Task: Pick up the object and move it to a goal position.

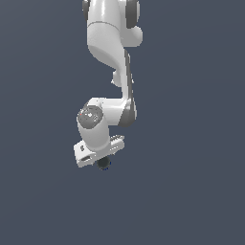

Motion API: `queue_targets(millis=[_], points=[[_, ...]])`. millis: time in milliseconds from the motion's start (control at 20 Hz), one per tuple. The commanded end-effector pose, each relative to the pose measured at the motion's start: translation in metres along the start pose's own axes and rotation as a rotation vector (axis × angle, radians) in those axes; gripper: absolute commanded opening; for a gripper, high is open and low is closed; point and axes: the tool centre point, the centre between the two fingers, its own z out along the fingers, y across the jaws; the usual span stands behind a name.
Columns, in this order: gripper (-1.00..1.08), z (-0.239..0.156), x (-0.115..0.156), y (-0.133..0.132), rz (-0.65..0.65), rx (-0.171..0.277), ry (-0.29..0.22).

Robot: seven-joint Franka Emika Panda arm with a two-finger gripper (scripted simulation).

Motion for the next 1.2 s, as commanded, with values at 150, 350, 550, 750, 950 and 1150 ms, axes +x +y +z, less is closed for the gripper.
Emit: queue_targets(millis=[150, 350, 550, 750, 950, 1150], points=[[1.0, 0.005, 0.0, 0.004, -0.018, 0.002, 0.0], [1.0, 0.008, 0.0, 0.004, -0.014, 0.002, 0.0], [1.0, 0.024, -0.001, 0.004, -0.016, 0.002, 0.0], [1.0, 0.046, -0.001, 0.003, -0.017, 0.002, 0.0], [1.0, 0.056, -0.001, 0.004, -0.018, 0.002, 0.0], [-1.0, 0.055, 0.0, 0.004, -0.018, 0.002, 0.0]])
